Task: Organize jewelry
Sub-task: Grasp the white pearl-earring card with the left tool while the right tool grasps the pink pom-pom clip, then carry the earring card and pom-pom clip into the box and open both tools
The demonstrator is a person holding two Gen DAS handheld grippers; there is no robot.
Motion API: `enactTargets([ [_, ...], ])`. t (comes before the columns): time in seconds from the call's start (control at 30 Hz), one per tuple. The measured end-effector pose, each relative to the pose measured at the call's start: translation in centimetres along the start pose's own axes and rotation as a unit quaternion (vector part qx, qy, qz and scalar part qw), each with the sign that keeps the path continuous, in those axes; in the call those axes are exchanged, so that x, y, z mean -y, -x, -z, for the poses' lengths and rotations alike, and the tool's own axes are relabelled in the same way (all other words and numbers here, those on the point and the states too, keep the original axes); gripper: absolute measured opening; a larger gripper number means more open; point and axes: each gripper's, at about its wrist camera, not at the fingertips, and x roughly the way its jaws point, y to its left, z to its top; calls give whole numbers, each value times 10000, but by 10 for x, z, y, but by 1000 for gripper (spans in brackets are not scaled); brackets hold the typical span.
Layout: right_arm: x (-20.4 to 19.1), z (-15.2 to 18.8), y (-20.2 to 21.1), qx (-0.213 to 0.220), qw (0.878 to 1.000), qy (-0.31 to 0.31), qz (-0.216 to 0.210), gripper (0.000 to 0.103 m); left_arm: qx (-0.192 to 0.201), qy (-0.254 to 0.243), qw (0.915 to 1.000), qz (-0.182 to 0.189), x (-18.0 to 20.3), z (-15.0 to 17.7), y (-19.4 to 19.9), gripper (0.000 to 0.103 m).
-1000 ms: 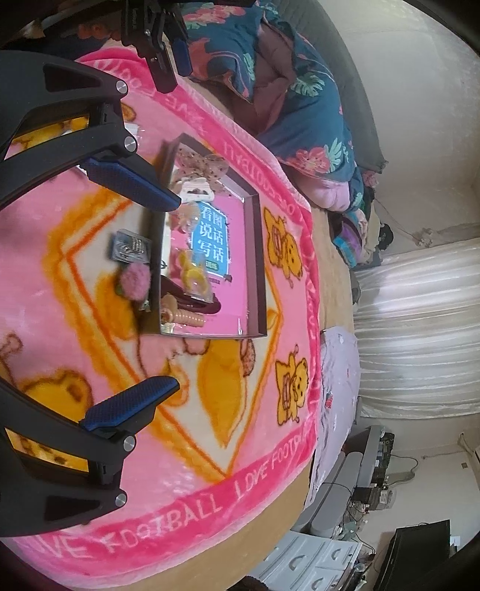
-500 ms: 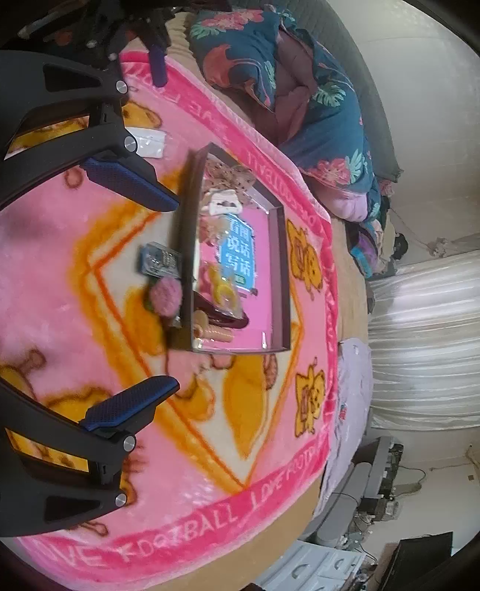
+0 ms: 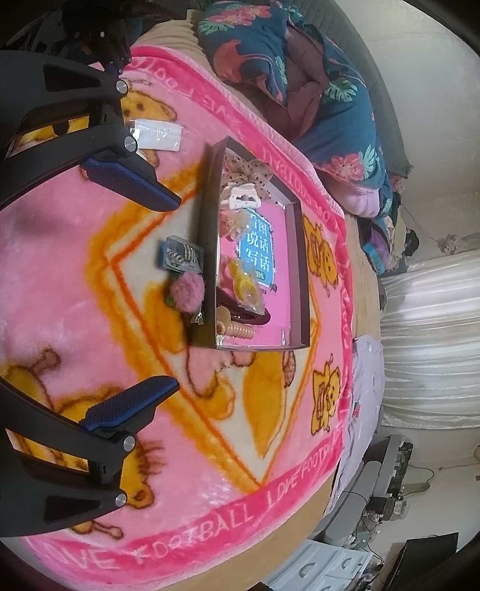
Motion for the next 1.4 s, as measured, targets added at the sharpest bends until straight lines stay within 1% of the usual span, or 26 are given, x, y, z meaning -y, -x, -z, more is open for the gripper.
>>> enactTargets([
  [0.07,0,1,-3,-31,10000,-7,11,90,24,4,10000,-84,-1,-3,-5,72],
  [0.17,3,4,-12,-133,9999,-63,31,90,-36,123,9999,-78,-7,-6,-17,64],
  [0.23,6,7,-22,-264,9996,-115,83,90,-25,112,9998,-159,-9,-9,-24,63],
  [0.3,10,8,-33,-422,9988,-216,148,90,-12,152,9998,-126,-10,-12,-28,63],
  [0.43,18,9,-52,-618,9970,-443,111,90,45,158,9997,-158,-11,-22,-32,61],
  [0.5,19,7,-61,-698,9962,-520,91,90,65,146,9996,-214,-12,-27,-36,51],
  [0.57,20,4,-69,-754,9956,-555,65,88,61,169,9996,-198,-13,-30,-38,47],
  [0.63,20,2,-77,-821,9949,-588,80,83,61,158,9997,-197,-14,-33,-40,39],
  [0.67,20,1,-81,-861,9944,-614,56,80,64,138,9997,-194,-14,-35,-40,34],
  [0.73,22,1,-89,-934,9932,-699,17,76,77,112,9998,-163,-14,-39,-40,29],
  [0.77,24,2,-93,-987,9921,-775,-20,72,71,105,9998,-154,-15,-40,-41,29],
  [0.93,27,2,-110,-1126,9876,-1065,-266,59,111,96,9999,-80,-15,-47,-40,28],
  [1.03,27,-1,-115,-1096,9866,-1159,-353,57,129,68,9999,-7,-13,-46,-37,28],
  [1.1,28,-3,-119,-1085,9850,-1261,-451,52,139,25,9999,23,-9,-44,-35,28],
  [1.17,29,-3,-122,-1101,9832,-1344,-562,41,159,-13,9999,67,-5,-43,-32,28],
  [1.2,29,-2,-124,-1125,9821,-1373,-636,37,170,-24,9998,76,-4,-42,-31,28],
  [1.23,28,-2,-124,-1136,9814,-1385,-696,30,179,-39,9998,79,-3,-41,-29,28],
  [1.4,27,-3,-115,-1058,9812,-1406,-798,27,187,-7,9997,138,-2,-37,-23,28],
])
